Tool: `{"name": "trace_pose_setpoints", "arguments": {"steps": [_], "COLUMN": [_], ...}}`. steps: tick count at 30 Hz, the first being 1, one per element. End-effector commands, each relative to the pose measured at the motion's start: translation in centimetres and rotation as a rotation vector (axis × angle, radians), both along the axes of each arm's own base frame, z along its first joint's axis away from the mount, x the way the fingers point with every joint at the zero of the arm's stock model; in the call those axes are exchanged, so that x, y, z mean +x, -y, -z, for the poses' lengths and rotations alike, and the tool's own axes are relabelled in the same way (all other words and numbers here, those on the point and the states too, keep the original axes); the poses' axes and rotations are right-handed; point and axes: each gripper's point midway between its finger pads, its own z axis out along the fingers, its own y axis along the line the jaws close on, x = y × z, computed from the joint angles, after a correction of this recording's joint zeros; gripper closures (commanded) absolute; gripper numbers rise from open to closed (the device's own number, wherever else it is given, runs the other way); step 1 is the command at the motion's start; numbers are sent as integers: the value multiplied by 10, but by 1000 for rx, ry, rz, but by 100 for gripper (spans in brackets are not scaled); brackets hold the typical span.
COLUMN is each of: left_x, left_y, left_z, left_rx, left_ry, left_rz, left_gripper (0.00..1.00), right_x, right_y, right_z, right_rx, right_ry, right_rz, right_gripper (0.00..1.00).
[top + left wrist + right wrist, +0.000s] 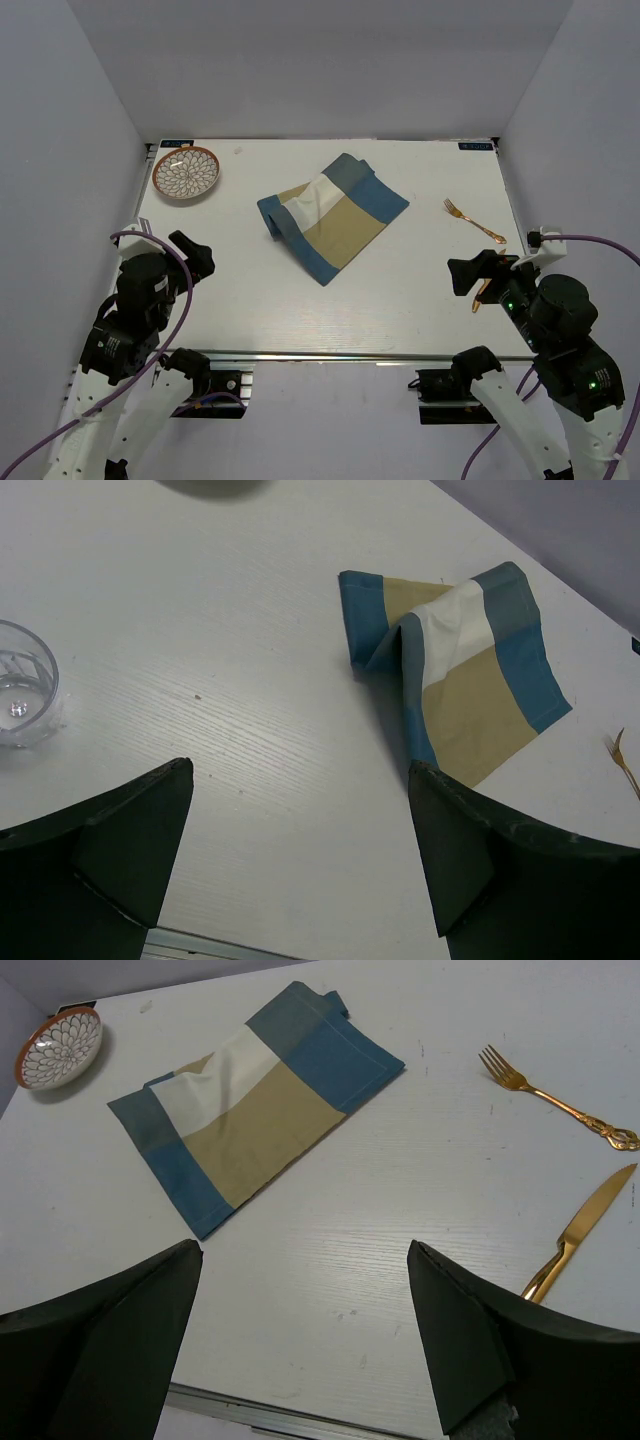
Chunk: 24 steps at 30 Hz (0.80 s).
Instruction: Set the dinner table for one person
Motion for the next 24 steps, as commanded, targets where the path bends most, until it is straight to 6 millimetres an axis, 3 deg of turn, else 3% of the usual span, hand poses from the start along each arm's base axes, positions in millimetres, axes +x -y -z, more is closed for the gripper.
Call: {"name": "trace_pose_setpoints", "arguments": {"steps": [1,8,11,14,15,16,18,19,20,23,24], "left_x": [2,2,3,5,6,6,8,8,9,9,9], "left_y": [3,3,5,6,7,7,8,8,8,8,8], "left_z": [0,-1,0,0,1,2,3,4,4,5,6], "left_rx": [-6,-6,-5,-5,-2,-1,2,4,5,6,8], "left_ry": [3,9,7,9,4,1,-8,-14,-13,-19,-20], "left_rz": [10,14,21,29,33,33,33,33,31,31,30], "left_gripper": [2,2,2,2,2,2,2,2,2,2,2], "right_x": [2,4,11,38,53,62,74,81,94,109,122], "right_y": [1,-3,-18,-42,-54,-63,-83,-97,-106,-135,-149], "right_z": [-15,-19,-14,13,47,60,70,87,84,114,135], "right_rx": [0,-23,-39,-59,-76,-65,-33,-2,22,60,49], "right_ry": [39,56,43,-61,-167,-203,-291,-376,-351,-415,-456], "right_rz": [6,-28,-106,-178,-211,-221,-283,-297,-304,-335,-355], "right_gripper": [11,11,11,11,11,11,11,11,11,11,11]}}
